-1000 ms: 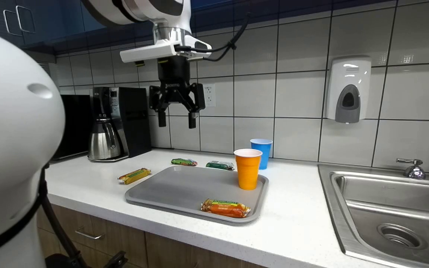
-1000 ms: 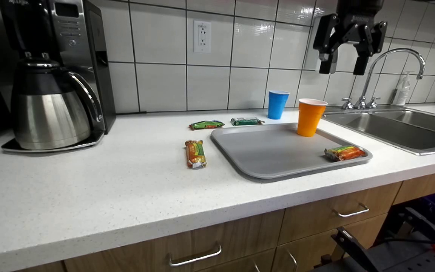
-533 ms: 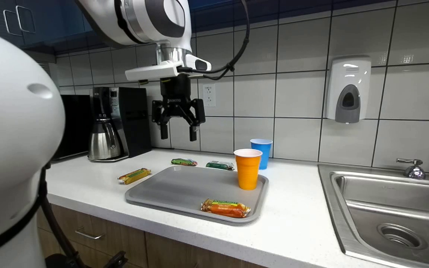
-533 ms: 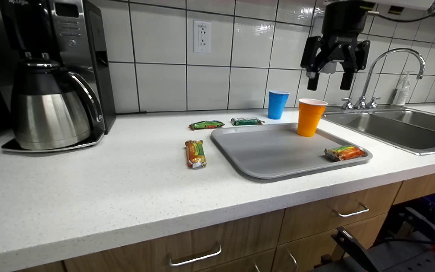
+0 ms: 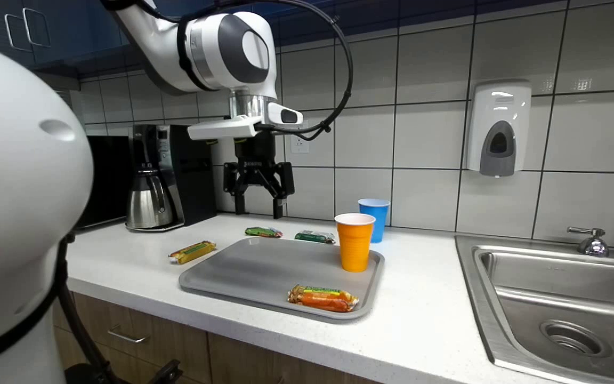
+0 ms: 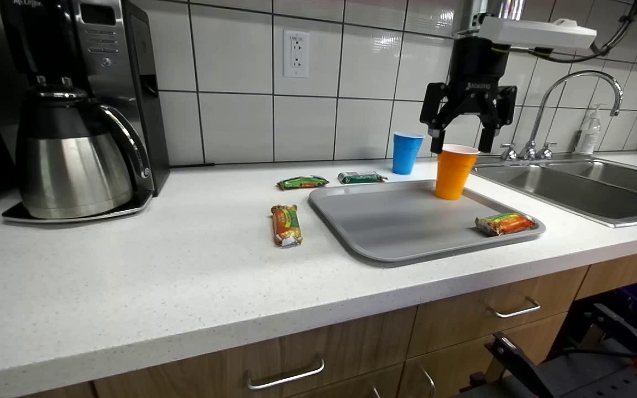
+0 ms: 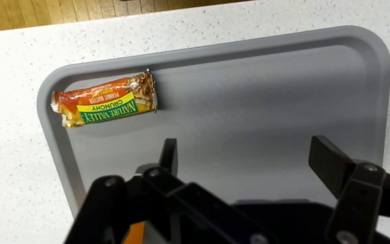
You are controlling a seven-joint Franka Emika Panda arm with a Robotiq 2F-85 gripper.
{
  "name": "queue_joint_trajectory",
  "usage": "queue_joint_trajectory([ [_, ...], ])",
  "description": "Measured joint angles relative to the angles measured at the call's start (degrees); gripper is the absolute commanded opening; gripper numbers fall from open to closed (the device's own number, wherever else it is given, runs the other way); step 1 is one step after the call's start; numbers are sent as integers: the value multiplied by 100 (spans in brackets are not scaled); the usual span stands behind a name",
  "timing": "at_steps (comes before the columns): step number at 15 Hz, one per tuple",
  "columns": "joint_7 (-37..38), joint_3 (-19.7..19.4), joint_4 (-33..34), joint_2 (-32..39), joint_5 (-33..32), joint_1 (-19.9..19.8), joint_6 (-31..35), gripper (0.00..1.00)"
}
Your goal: Pick up the candy bars on the table and place them on the tray
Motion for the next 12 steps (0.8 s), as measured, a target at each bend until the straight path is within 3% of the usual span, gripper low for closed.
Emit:
queue_joint_trajectory([
  [6, 514, 21, 354, 577, 0, 0, 299, 100],
  [12, 559, 54, 728, 1039, -6, 82, 313, 100],
])
